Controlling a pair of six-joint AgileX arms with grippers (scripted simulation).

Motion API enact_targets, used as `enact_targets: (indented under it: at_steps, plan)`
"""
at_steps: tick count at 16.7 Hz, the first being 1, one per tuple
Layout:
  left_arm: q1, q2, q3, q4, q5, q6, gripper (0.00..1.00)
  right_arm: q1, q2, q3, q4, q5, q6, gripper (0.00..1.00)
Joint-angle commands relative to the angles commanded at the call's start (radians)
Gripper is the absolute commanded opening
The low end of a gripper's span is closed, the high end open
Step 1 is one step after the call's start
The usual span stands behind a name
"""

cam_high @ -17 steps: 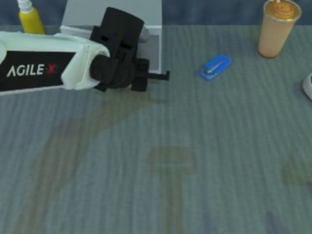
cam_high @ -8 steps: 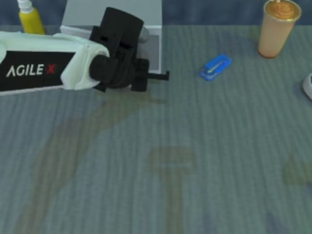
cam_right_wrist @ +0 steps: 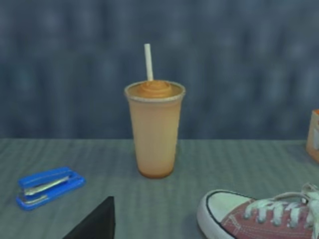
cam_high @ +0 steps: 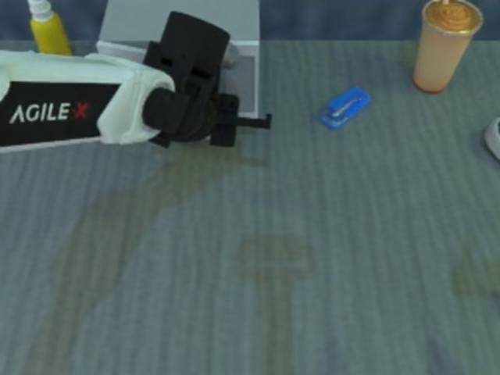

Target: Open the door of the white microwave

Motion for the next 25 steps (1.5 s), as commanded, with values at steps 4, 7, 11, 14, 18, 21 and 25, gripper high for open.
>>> enact_targets:
  at_steps: [4, 7, 11, 14, 18, 21, 25]
  plan:
    - [-0.007, 0.000, 0.001, 0.000, 0.009, -0.002, 0.00, 0.000, 0.000, 0.000, 0.000, 0.000, 0.000, 1.00]
    - [0.005, -0.018, -0.023, 0.013, 0.026, 0.024, 0.00, 0.000, 0.000, 0.000, 0.000, 0.000, 0.000, 1.00]
    - [0.013, -0.031, -0.046, 0.022, 0.041, 0.049, 0.00, 0.000, 0.000, 0.000, 0.000, 0.000, 0.000, 1.00]
    - [0.013, -0.031, -0.046, 0.022, 0.041, 0.049, 0.00, 0.000, 0.000, 0.000, 0.000, 0.000, 0.000, 1.00]
    - [0.013, -0.031, -0.046, 0.022, 0.041, 0.049, 0.00, 0.000, 0.000, 0.000, 0.000, 0.000, 0.000, 1.00]
    - [0.013, -0.031, -0.046, 0.022, 0.041, 0.049, 0.00, 0.000, 0.000, 0.000, 0.000, 0.000, 0.000, 1.00]
    - [0.013, -0.031, -0.046, 0.022, 0.041, 0.049, 0.00, 0.000, 0.000, 0.000, 0.000, 0.000, 0.000, 1.00]
